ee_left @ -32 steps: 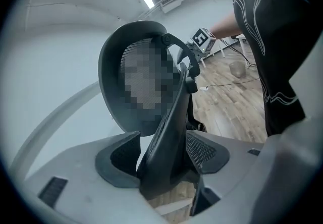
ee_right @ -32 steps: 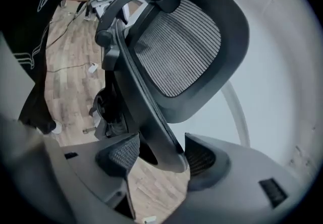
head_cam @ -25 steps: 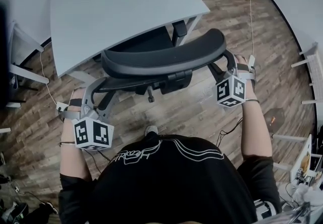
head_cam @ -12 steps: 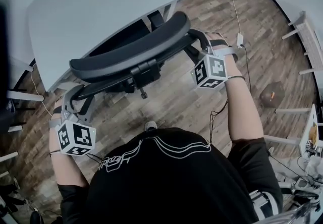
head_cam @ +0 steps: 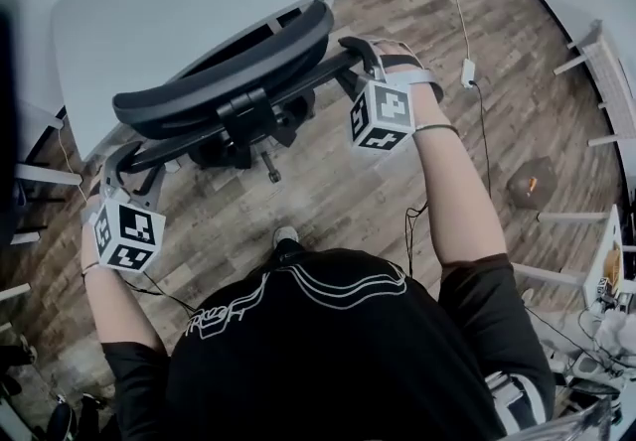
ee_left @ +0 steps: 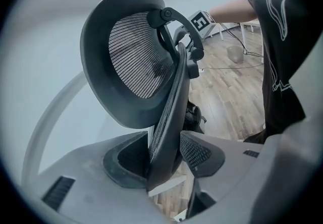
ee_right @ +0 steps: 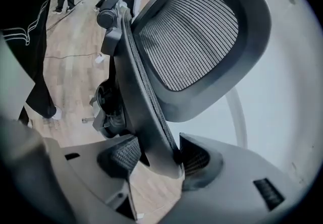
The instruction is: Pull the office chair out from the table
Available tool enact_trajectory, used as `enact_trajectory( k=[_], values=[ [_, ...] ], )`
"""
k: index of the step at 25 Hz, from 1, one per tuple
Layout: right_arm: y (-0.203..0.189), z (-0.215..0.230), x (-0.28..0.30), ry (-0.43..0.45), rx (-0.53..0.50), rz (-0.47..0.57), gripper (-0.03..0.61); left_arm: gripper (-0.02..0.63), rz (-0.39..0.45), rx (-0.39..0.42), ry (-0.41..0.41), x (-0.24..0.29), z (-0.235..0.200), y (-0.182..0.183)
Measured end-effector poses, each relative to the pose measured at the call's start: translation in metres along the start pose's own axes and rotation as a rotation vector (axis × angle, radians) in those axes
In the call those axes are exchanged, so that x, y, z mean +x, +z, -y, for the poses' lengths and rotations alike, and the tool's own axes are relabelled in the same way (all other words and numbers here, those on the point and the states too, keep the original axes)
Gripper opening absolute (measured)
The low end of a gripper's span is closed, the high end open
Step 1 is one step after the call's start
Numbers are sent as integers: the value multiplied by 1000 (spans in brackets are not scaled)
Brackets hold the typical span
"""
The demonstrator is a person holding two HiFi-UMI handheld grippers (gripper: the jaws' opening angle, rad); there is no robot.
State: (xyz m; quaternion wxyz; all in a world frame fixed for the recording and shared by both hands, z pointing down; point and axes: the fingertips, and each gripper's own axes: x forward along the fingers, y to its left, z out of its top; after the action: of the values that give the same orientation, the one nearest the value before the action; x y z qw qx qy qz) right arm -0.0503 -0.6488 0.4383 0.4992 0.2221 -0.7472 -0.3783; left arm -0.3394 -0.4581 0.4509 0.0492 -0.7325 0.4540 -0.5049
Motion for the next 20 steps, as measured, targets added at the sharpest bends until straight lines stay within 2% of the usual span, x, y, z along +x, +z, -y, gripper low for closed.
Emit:
enact_trajectory(
  k=[3, 11, 20],
  values=[
    [-2, 1, -1, -3, -2, 5, 258, 192, -23, -18, -24, 1, 0, 1],
    [0, -1, -6, 4, -8, 8, 256, 196, -51, -53, -27, -5, 4, 0],
    [-6, -35, -50, 6, -37, 23, 255, 204, -38, -69, 12, -42, 57, 0]
  ],
)
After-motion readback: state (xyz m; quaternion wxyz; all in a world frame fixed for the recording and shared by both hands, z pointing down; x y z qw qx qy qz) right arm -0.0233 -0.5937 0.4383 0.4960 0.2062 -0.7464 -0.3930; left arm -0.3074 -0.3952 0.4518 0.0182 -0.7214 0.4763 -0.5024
